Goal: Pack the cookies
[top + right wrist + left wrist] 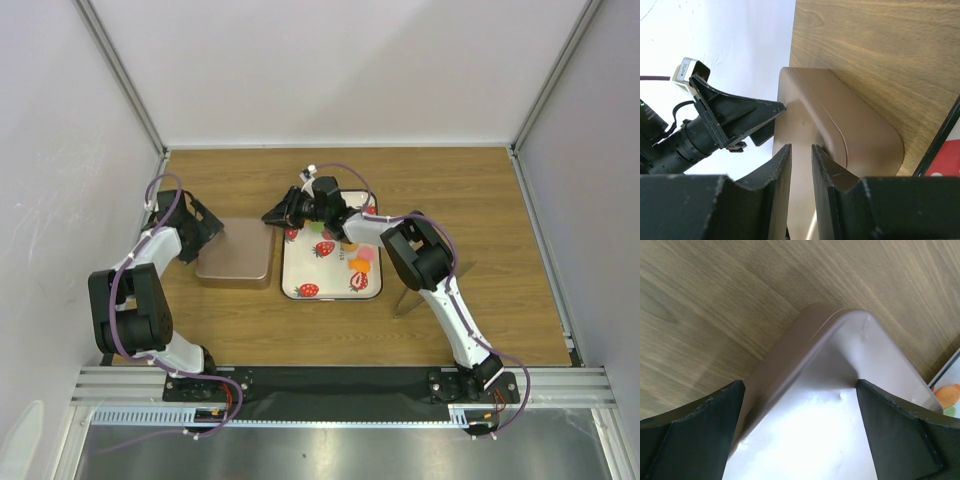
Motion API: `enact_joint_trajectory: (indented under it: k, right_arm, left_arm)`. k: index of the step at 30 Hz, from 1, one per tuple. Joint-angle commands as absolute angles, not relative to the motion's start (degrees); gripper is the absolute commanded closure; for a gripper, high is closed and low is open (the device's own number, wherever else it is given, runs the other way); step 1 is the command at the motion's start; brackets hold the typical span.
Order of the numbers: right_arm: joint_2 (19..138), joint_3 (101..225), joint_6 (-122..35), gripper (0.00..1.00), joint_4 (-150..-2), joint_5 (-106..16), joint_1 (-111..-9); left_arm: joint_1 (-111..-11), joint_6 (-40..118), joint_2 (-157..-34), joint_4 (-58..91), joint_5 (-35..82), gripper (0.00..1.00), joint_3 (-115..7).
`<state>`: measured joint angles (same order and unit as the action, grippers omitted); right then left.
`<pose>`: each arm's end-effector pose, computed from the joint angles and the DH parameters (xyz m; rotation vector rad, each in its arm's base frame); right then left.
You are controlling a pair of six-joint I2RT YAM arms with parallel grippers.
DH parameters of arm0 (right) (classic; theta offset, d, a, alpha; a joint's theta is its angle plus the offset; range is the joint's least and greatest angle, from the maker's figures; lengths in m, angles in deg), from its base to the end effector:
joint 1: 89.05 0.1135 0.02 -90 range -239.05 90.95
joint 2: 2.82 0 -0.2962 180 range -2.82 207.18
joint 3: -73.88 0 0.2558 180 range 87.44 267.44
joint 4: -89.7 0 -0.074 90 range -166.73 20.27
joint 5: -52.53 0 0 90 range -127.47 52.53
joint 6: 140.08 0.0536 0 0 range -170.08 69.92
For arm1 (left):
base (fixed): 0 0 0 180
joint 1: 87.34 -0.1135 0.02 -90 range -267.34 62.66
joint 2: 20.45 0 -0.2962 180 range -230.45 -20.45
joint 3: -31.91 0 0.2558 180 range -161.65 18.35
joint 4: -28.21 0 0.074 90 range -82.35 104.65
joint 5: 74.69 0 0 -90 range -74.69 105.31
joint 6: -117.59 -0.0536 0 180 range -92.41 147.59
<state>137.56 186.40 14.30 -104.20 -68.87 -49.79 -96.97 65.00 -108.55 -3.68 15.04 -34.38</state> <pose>0.4396 0.3953 0.1540 0.0063 2.1718 1.6722 0.3186 0.0543 0.2117 -1.0069 2.3087 -0.1924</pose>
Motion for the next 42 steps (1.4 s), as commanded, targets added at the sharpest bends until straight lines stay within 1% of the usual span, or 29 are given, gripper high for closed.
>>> enact_joint_trajectory:
  k: [1, 7, 10, 14, 15, 18, 19, 21, 22, 24, 25, 27, 28, 29, 30, 31, 32, 33, 34, 36, 37, 38, 42]
  right_arm:
    - [138.95, 188.95, 12.42, 0.71, -105.12, -71.48, -50.99]
    - [137.90, 194.48, 9.43, 0.70, -102.58, -72.89, -52.23]
    - [136.32, 195.03, 8.99, 0.70, -102.22, -73.41, -53.19]
    - [130.35, 192.74, 5.13, 0.69, -99.16, -71.93, -54.33]
    - [127.11, 191.87, 2.77, 0.69, -98.45, -70.79, -54.77]
    - [120.95, 185.90, -0.32, 0.66, -96.95, -67.89, -55.74]
    - [116.58, 181.88, -2.68, 0.64, -95.99, -66.92, -56.00]
    - [111.64, 178.08, -5.50, 0.62, -94.75, -63.76, -56.36]
    - [106.91, 176.15, -8.13, 0.60, -94.14, -62.88, -56.53]
    - [102.41, 169.73, -10.08, 0.58, -92.64, -59.71, -56.80]
    - [97.43, 167.71, -10.87, 0.57, -92.21, -58.83, -57.15]
    - [92.13, 160.70, -13.24, 0.54, -91.76, -55.06, -57.50]
    - [89.58, 158.22, -14.03, 0.51, -91.50, -53.48, -57.50]
    - [84.51, 156.46, -15.61, 0.46, -90.28, -50.51, -57.50]
    - [82.19, 153.48, -16.41, 0.44, -89.31, -49.08, -57.59]
    - [80.08, 152.06, -17.20, 0.39, -87.39, -47.68, -57.59]
    - [75.54, 150.83, -18.77, 0.36, -86.41, -45.57, -57.68]
    - [73.58, 149.60, -19.40, 0.33, -85.36, -44.42, -57.59]
    - [71.47, 147.67, -20.01, 0.27, -83.08, -43.37, -57.68]
    - [65.84, 145.46, -21.68, 0.19, -81.14, -40.20, -57.76]
    - [64.00, 143.36, -22.04, 0.05, -79.56, -39.15, -57.76]
    - [60.67, 142.47, -22.30, 0.00, -78.94, -37.57, -57.76]
    - [54.85, 139.74, -23.53, 0.00, -73.67, -32.38, -57.76]
  left_arm:
    - [-97.19, 62.14, -106.59, -7.94, 12.15, 0.00, -37.28]
    - [-97.19, 61.17, -102.99, -9.87, 9.43, 0.00, -42.38]
    - [-96.75, 60.55, -99.75, -10.75, 9.07, 0.00, -44.49]
    - [-93.77, 58.10, -94.57, -11.19, 8.64, 0.00, -45.72]
    - [-92.72, 57.48, -93.50, -11.28, 8.55, 0.00, -45.81]
    - [-88.50, 55.11, -89.63, -11.89, 8.46, 0.00, -46.17]
    - [-85.44, 54.06, -88.49, -11.98, 8.20, 0.00, -46.08]
    - [-82.88, 53.09, -85.50, -12.51, 8.02, 0.00, -45.99]
    - [-80.51, 51.95, -84.27, -12.60, 8.02, 0.00, -45.64]
    - [-78.30, 50.80, -81.38, -12.68, 9.41, 0.00, -44.85]
    - [-76.29, 50.19, -80.49, -12.86, 10.21, 0.00, -44.50]
    - [-73.13, 48.69, -78.21, -13.30, 12.40, 0.00, -43.88]
    - [-71.89, 47.56, -77.33, -13.47, 12.76, 0.00, -43.45]
    - [-70.66, 46.94, -76.54, -13.48, 12.94, 0.00, -42.31]
    - [-68.90, 46.49, -75.14, -13.65, 13.29, 0.00, -41.69]
    - [-68.19, 45.79, -74.43, -13.83, 13.46, 0.00, -40.29]
    - [-67.75, 45.35, -73.55, -13.83, 13.99, 0.00, -39.50]
    - [-67.14, 44.91, -72.32, -13.57, 14.43, 0.00, -38.70]
    - [-67.13, 44.47, -70.31, -12.95, 14.87, 0.00, -37.74]
    - [-67.04, 43.86, -68.19, -12.69, 16.26, 0.00, -35.71]
    - [-66.95, 43.51, -66.53, -12.68, 16.28, 0.00, -34.75]
    - [-66.87, 43.41, -65.81, -12.42, 16.37, 0.00, -34.31]
    - [-66.69, 43.24, -62.65, -10.84, 16.19, 0.00, -31.93]
